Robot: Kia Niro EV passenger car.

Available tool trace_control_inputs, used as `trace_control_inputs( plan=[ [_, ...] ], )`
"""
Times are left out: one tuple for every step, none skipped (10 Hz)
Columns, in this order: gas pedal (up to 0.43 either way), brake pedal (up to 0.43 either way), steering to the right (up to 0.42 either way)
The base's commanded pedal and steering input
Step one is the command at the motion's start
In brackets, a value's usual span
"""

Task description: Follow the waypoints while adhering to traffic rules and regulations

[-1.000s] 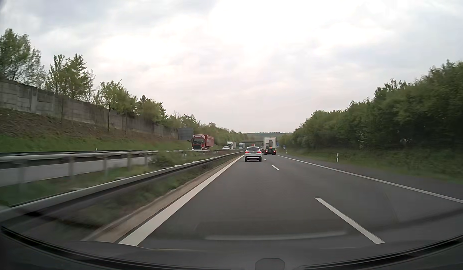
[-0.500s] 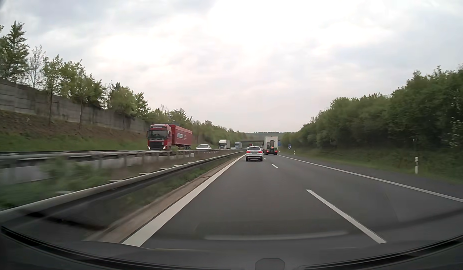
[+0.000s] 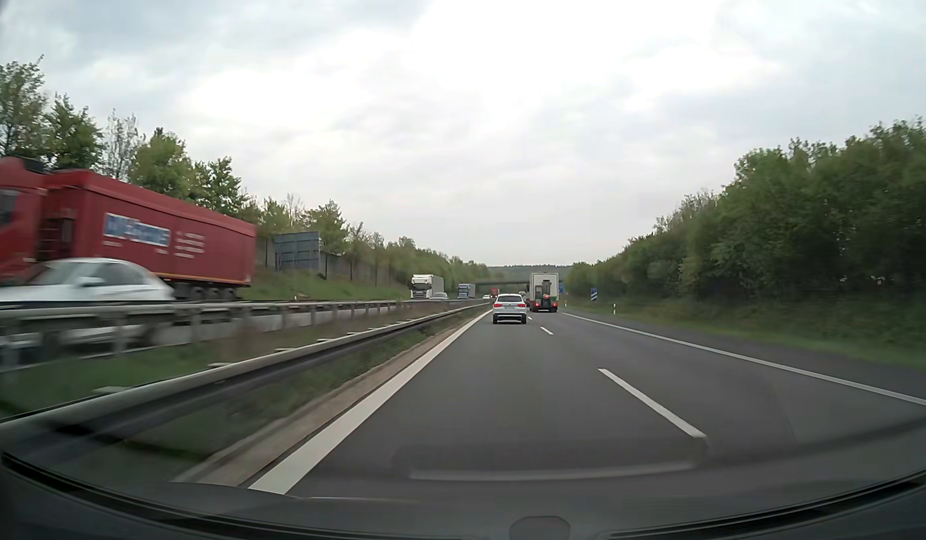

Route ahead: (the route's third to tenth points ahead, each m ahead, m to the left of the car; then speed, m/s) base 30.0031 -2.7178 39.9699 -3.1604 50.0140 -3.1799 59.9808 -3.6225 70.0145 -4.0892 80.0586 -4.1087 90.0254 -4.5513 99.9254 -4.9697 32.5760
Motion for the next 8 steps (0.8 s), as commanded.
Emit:
trace_control_inputs(
  plan=[
    [0.11,0.0,0.002],
    [0.11,0.0,0.002],
    [0.098,0.0,0.003],
    [0.098,0.0,0.003],
    [0.098,0.0,0.003],
    [0.087,0.0,0.002],
    [0.087,0.0,0.003],
    [0.087,0.0,0.003]
  ],
)
